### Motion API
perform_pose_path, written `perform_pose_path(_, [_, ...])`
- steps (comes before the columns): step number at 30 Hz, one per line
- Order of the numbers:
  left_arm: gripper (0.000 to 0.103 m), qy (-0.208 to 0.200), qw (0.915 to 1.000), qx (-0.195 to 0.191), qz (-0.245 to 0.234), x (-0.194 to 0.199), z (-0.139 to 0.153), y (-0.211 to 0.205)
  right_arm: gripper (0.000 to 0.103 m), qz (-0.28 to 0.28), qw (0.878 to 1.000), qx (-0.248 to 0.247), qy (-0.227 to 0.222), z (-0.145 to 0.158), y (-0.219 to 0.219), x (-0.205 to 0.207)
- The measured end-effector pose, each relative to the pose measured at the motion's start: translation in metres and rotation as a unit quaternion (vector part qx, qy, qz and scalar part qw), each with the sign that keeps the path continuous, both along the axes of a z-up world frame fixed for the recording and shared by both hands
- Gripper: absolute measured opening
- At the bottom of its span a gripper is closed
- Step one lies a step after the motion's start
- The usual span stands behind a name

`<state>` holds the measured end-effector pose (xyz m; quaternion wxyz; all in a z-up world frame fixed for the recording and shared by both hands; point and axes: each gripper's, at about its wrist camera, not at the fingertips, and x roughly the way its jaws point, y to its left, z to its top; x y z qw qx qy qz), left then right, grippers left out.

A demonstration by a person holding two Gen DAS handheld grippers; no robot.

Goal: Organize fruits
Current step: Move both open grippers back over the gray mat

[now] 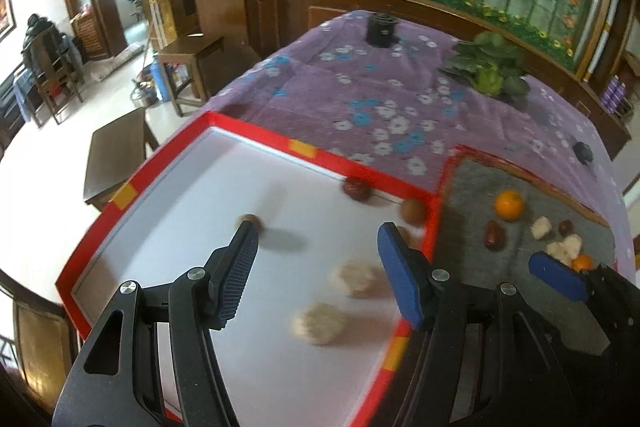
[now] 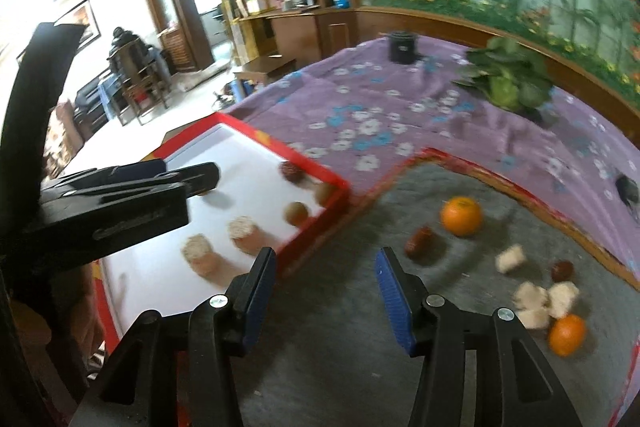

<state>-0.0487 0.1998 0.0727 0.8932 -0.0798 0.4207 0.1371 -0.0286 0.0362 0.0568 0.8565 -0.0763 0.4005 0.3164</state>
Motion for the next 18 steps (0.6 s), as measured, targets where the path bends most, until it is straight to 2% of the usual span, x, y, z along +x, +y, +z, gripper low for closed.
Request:
perform_pose_path(5, [0.063,0.000,0.9995,-0.008,-0.032,0.007,0.000,-0.030,0.050,-0.043,0.999,-0.011,-0.007,-0.002,-0.036,0.006])
perform_pose_path(18, [0.063,0.016,0.9930,-0.022,-0.115,0.023,-0.007,-0.101,0.051,-0.127,0.992,-0.010,0.009,-0.012,-0.130,0.018])
